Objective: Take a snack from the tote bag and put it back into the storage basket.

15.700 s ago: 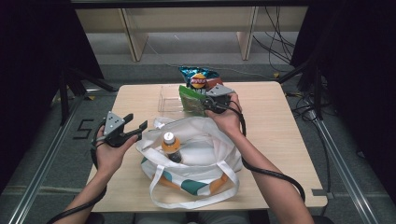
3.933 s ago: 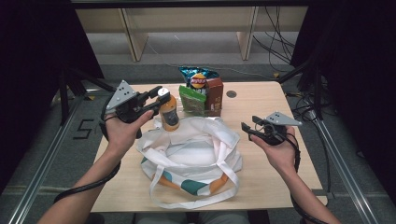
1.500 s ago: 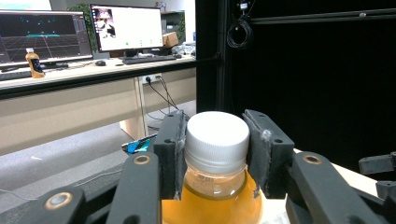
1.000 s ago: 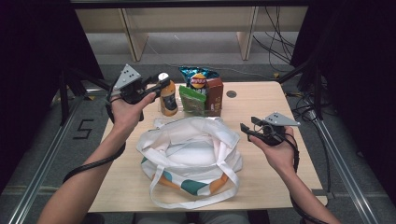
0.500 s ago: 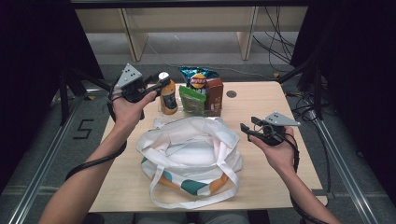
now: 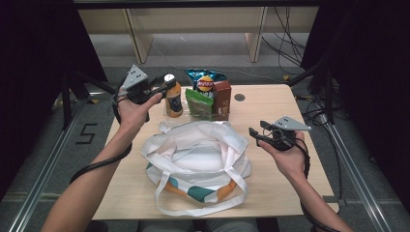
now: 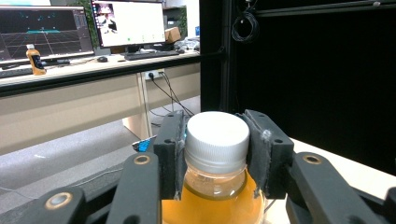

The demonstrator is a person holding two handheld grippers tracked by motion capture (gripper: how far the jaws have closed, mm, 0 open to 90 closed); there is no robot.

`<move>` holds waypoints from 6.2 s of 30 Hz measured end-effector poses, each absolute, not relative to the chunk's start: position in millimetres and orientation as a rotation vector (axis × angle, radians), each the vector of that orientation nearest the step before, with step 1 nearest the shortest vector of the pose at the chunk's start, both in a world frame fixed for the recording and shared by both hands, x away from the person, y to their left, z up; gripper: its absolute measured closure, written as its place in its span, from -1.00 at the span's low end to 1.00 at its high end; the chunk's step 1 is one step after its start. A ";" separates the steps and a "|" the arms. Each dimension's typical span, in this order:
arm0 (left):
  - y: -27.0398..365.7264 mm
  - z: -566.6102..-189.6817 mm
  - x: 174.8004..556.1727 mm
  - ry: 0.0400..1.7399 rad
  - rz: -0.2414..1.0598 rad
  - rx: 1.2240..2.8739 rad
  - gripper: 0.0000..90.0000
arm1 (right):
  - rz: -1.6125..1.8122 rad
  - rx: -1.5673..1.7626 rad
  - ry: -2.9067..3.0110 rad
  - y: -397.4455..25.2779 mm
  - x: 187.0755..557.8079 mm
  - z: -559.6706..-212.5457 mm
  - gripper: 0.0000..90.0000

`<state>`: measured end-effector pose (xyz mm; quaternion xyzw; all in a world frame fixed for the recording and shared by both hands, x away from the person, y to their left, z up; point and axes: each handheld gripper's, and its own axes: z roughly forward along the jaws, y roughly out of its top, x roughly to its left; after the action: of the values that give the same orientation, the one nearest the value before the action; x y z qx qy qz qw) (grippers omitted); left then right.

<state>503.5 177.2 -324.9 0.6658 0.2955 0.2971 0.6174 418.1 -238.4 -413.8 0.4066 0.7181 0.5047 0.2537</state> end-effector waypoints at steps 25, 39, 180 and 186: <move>182.0 -332.6 527.4 0.717 0.707 1.554 0.31 | 1.368 1.097 1.973 -239.6 418.5 -413.6 0.00; 182.4 -332.7 538.0 0.728 0.720 1.570 0.31 | 1.366 1.102 1.973 -239.2 418.4 -413.8 0.00; 173.1 -399.7 570.5 0.851 0.651 1.665 0.31 | 1.361 1.096 1.996 -237.3 419.5 -417.2 0.00; 171.6 -402.7 570.4 0.850 0.646 1.678 0.31 | 1.365 1.073 1.975 -237.4 421.0 -418.0 0.00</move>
<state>570.4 171.6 -402.7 0.7073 0.3585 0.2722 0.5451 421.0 -237.4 -418.0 0.3946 0.7267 0.5022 0.2530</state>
